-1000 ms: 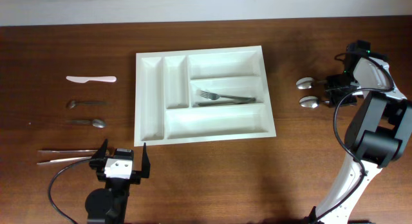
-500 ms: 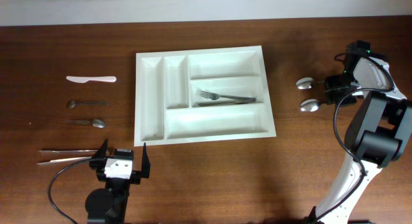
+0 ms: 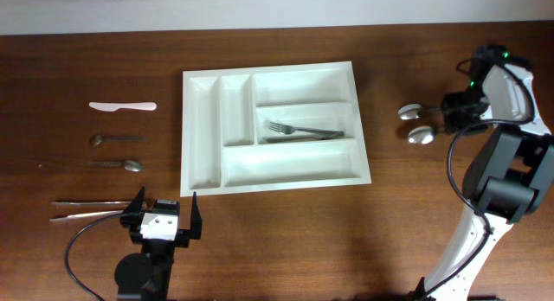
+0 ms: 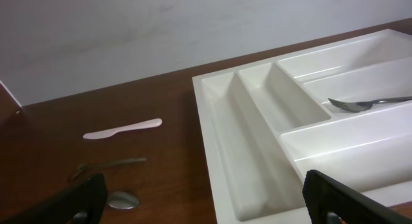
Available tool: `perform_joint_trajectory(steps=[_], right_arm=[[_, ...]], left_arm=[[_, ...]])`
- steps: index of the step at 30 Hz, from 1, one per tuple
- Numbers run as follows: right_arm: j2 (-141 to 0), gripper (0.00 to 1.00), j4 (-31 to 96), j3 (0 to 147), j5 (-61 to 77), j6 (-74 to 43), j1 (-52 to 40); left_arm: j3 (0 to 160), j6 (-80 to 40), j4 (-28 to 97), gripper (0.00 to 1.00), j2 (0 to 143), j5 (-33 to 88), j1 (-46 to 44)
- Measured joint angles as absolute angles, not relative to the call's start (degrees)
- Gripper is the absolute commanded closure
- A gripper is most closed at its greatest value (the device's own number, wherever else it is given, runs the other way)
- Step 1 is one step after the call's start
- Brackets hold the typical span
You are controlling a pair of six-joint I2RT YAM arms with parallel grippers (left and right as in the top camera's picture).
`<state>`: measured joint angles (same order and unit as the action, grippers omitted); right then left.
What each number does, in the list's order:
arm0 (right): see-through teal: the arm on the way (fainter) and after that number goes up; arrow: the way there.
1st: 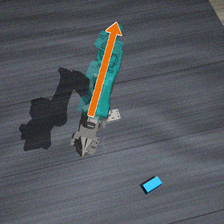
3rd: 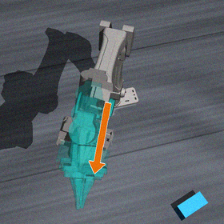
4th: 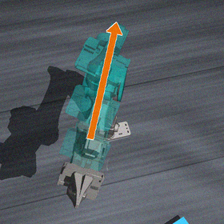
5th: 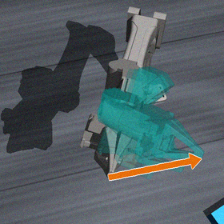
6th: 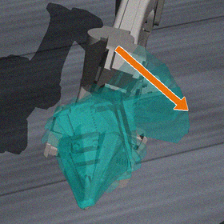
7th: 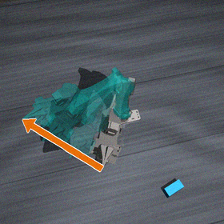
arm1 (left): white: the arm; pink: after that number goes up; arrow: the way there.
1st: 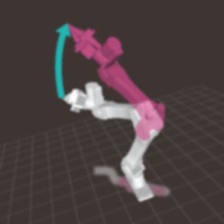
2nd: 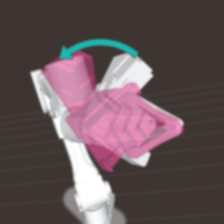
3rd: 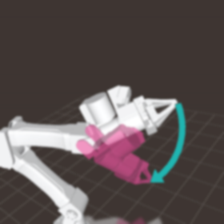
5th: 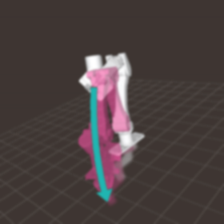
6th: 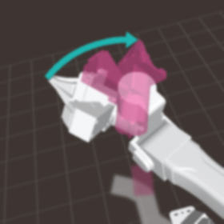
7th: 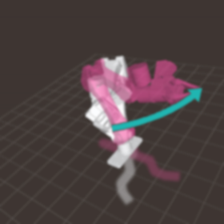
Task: Pack container
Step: 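Lift the spoon and carry it left over the tray's top compartment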
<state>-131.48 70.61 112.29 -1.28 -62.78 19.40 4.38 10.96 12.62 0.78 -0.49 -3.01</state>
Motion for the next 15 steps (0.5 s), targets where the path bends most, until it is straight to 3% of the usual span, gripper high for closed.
perform_joint_trajectory(steps=[6,15], right_arm=[[-131.5,0.96,75.6,120.5,-1.3,-62.8,18.1],[-131.5,0.96,72.9,123.8,3.6,-67.5,8.4]], left_arm=[[4.4,11.0,12.6,0.01,0.8,-0.5,-3.0],[4.4,10.9,12.6,0.01,0.8,-0.5,-3.0]])
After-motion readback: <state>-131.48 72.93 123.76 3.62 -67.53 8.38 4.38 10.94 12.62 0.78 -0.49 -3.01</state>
